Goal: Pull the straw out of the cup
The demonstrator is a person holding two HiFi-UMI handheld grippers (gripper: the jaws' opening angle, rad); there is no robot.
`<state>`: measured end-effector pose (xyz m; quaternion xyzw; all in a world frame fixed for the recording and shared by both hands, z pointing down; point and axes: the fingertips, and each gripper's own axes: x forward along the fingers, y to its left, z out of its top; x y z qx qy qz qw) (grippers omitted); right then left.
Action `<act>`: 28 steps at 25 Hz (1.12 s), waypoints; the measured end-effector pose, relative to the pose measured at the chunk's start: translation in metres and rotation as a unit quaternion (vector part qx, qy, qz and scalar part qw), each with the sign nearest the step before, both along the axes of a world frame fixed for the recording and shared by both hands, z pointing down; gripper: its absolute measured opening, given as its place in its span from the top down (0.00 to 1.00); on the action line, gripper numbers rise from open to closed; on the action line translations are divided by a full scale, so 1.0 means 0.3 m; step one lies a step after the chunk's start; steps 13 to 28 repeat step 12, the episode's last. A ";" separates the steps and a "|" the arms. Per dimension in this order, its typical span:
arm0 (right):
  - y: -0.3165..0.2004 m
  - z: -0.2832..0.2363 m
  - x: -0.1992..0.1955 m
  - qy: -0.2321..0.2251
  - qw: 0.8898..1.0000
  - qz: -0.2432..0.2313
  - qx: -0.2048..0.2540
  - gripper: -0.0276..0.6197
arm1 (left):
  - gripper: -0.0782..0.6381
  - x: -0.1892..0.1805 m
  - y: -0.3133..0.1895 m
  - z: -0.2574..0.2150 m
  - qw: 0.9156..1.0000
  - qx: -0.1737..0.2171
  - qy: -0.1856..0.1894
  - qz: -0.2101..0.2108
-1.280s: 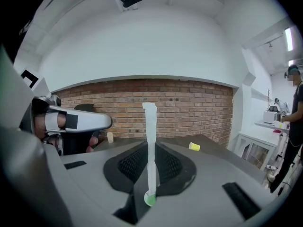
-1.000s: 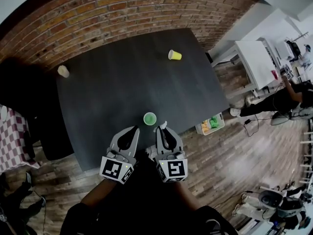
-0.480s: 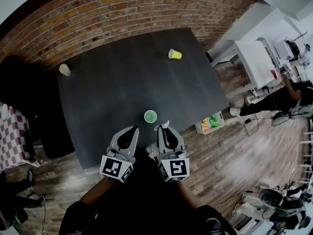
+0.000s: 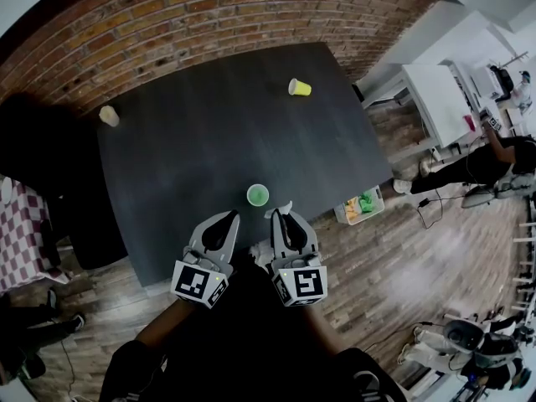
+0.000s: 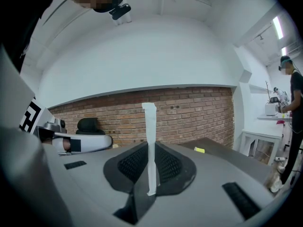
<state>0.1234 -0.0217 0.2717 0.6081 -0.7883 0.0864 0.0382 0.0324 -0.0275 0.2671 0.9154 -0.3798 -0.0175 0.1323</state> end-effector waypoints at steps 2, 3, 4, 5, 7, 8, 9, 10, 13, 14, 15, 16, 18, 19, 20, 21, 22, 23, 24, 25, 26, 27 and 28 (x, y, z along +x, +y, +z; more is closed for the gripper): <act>-0.002 -0.003 0.001 0.002 1.000 0.001 0.000 0.90 | 0.88 0.001 -0.003 -0.004 1.000 0.001 0.001 0.002; -0.003 -0.005 0.002 0.002 1.000 0.002 0.000 0.90 | 0.88 0.003 -0.005 -0.005 1.000 0.001 0.001 0.002; -0.004 -0.006 0.004 0.002 1.000 0.003 0.000 0.90 | 0.88 0.004 -0.006 -0.006 1.000 0.001 0.002 0.003; -0.005 -0.007 0.006 0.003 1.000 0.004 0.000 0.90 | 0.88 0.007 -0.007 -0.007 1.000 0.001 0.002 0.005; -0.006 -0.008 0.011 0.003 1.000 0.005 0.000 0.90 | 0.88 0.013 -0.008 -0.007 1.000 0.000 0.002 0.008; -0.006 -0.008 0.014 0.003 1.000 0.006 0.000 0.90 | 0.88 0.017 -0.009 -0.006 1.000 0.000 0.001 0.010; -0.005 -0.007 0.017 0.003 1.000 0.007 -0.001 0.90 | 0.88 0.021 -0.008 -0.005 1.000 -0.001 0.001 0.012; -0.004 -0.006 0.021 0.003 1.000 0.009 -0.001 0.90 | 0.88 0.026 -0.007 -0.004 1.000 -0.002 0.001 0.014; 0.000 -0.003 0.030 0.002 1.000 0.012 -0.003 0.90 | 0.88 0.035 -0.007 -0.002 1.000 -0.004 0.000 0.018; 0.000 -0.003 0.030 0.002 1.000 0.012 -0.003 0.90 | 0.88 0.035 -0.007 -0.002 1.000 -0.004 0.000 0.018; 0.000 -0.003 0.030 0.002 1.000 0.012 -0.003 0.90 | 0.88 0.035 -0.007 -0.002 1.000 -0.004 0.000 0.018; 0.000 -0.003 0.030 0.002 1.000 0.012 -0.003 0.90 | 0.88 0.035 -0.007 -0.002 1.000 -0.004 0.000 0.018; 0.000 -0.003 0.030 0.002 1.000 0.012 -0.003 0.90 | 0.88 0.035 -0.007 -0.002 1.000 -0.004 0.000 0.018; 0.000 -0.003 0.030 0.002 1.000 0.012 -0.003 0.90 | 0.88 0.035 -0.007 -0.002 1.000 -0.004 0.000 0.018; 0.000 -0.003 0.030 0.002 1.000 0.012 -0.003 0.90 | 0.88 0.035 -0.007 -0.002 1.000 -0.004 0.000 0.018; 0.000 -0.003 0.030 0.002 1.000 0.012 -0.003 0.90 | 0.88 0.035 -0.007 -0.002 1.000 -0.004 0.000 0.018; 0.000 -0.003 0.030 0.002 1.000 0.012 -0.003 0.90 | 0.88 0.035 -0.007 -0.002 1.000 -0.004 0.000 0.018; 0.000 -0.003 0.030 0.002 1.000 0.012 -0.003 0.90 | 0.88 0.035 -0.007 -0.002 1.000 -0.004 0.000 0.018; 0.000 -0.003 0.030 0.002 1.000 0.012 -0.003 0.90 | 0.88 0.035 -0.007 -0.002 1.000 -0.004 0.000 0.018; 0.000 -0.003 0.030 0.002 1.000 0.012 -0.003 0.90 | 0.88 0.035 -0.007 -0.002 1.000 -0.004 0.000 0.018; 0.000 -0.003 0.030 0.002 1.000 0.012 -0.003 0.90 | 0.88 0.035 -0.007 -0.002 1.000 -0.004 0.000 0.018; 0.000 -0.003 0.030 0.002 1.000 0.012 -0.003 0.90 | 0.88 0.035 -0.007 -0.002 1.000 -0.004 0.000 0.018; 0.000 -0.003 0.030 0.002 1.000 0.012 -0.003 0.90 | 0.88 0.035 -0.007 -0.002 1.000 -0.004 0.000 0.018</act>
